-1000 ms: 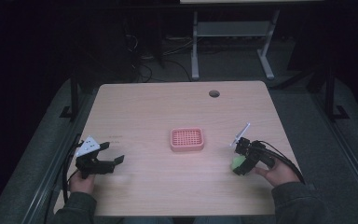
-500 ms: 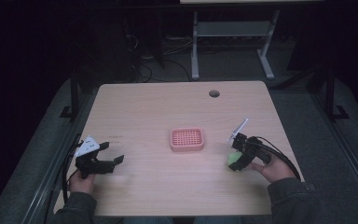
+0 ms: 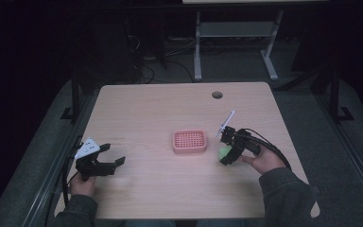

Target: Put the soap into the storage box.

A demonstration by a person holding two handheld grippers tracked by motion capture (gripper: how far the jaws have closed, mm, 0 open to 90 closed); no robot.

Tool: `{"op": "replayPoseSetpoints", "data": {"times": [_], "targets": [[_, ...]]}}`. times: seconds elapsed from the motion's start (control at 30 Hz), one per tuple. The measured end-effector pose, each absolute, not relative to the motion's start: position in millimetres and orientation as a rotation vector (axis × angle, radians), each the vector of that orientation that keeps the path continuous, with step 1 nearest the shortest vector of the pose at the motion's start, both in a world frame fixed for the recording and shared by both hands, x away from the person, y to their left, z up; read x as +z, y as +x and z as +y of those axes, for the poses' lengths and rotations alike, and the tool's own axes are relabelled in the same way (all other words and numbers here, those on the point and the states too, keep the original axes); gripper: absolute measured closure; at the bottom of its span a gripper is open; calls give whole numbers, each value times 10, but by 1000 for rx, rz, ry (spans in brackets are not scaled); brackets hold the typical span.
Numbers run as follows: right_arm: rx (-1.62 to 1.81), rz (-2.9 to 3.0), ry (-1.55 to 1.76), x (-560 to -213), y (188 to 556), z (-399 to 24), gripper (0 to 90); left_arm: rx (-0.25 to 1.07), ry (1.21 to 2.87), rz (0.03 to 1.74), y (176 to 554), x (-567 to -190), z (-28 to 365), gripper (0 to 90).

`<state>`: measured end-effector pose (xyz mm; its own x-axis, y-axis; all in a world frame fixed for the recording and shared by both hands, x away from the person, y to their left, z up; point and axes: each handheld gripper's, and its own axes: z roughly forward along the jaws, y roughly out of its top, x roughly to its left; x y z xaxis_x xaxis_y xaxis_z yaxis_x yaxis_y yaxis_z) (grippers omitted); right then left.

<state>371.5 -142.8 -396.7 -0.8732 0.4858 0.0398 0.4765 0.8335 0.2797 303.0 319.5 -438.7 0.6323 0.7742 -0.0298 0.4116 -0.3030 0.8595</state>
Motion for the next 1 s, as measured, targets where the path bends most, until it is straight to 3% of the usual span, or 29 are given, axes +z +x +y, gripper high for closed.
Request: {"op": "replayPoseSetpoints", "data": {"times": [1.0], "targets": [[484, 3015, 666, -3754, 4193, -788, 261, 488, 1902, 940, 3035, -4375, 3225, 144]]}}
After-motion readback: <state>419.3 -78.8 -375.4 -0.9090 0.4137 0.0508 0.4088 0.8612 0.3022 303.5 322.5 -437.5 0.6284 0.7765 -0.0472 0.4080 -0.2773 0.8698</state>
